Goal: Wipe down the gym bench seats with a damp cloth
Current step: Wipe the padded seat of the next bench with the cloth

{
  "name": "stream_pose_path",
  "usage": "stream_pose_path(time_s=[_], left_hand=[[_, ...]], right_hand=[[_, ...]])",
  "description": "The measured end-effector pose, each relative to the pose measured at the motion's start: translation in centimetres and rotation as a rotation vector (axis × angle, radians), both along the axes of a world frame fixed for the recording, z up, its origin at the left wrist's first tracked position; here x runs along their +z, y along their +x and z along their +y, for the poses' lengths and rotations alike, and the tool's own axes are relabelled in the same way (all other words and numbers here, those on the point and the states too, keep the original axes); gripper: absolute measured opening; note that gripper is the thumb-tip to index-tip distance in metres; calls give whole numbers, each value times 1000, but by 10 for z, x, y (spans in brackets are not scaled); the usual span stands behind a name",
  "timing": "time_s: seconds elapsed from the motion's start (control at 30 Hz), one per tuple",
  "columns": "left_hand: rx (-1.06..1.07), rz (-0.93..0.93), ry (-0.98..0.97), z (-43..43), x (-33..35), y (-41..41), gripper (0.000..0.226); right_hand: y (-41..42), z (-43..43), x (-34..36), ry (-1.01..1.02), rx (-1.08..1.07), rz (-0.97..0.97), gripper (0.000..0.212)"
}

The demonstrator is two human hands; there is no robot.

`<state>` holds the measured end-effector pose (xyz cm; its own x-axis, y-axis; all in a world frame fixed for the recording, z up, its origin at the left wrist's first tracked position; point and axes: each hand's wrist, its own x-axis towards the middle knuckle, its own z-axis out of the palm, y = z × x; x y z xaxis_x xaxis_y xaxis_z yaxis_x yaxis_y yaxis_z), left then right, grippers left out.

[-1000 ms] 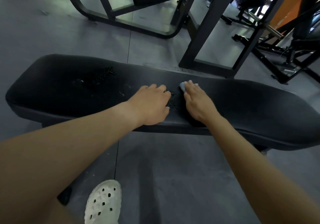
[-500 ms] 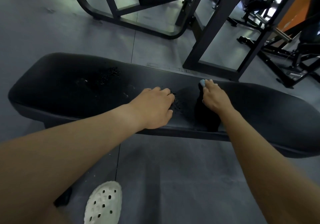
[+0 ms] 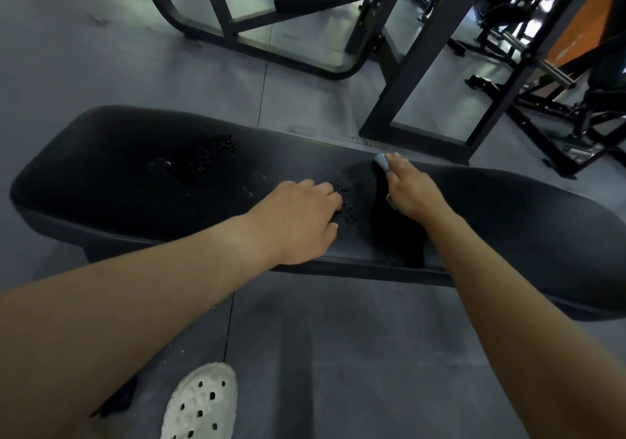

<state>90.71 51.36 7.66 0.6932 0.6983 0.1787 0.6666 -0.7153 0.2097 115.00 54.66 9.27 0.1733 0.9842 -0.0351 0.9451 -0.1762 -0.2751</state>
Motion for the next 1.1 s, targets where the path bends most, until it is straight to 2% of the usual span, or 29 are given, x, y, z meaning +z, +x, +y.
stream_pose_path(time_s=[0.13, 0.37, 0.47, 0.63, 0.83, 1.1], left_hand=[[4, -7, 4, 2, 0, 2, 40], [5, -4, 31, 3, -1, 3, 38], [0, 23, 21, 3, -2, 1, 40], [-16, 47, 2, 3, -2, -4, 45], [34, 88, 68, -1, 5, -5, 46], [61, 85, 32, -8, 9, -13, 38]], right_hand=[[-25, 9, -9, 49, 8, -24, 46], [-55, -14, -18, -4, 332, -11, 51], [-39, -12, -15, -3, 289, -15, 52], [-34, -2, -14, 4, 47, -11, 54], [-68, -47, -21, 19, 266, -2, 52], [-65, -114, -18, 8, 372, -64, 53]])
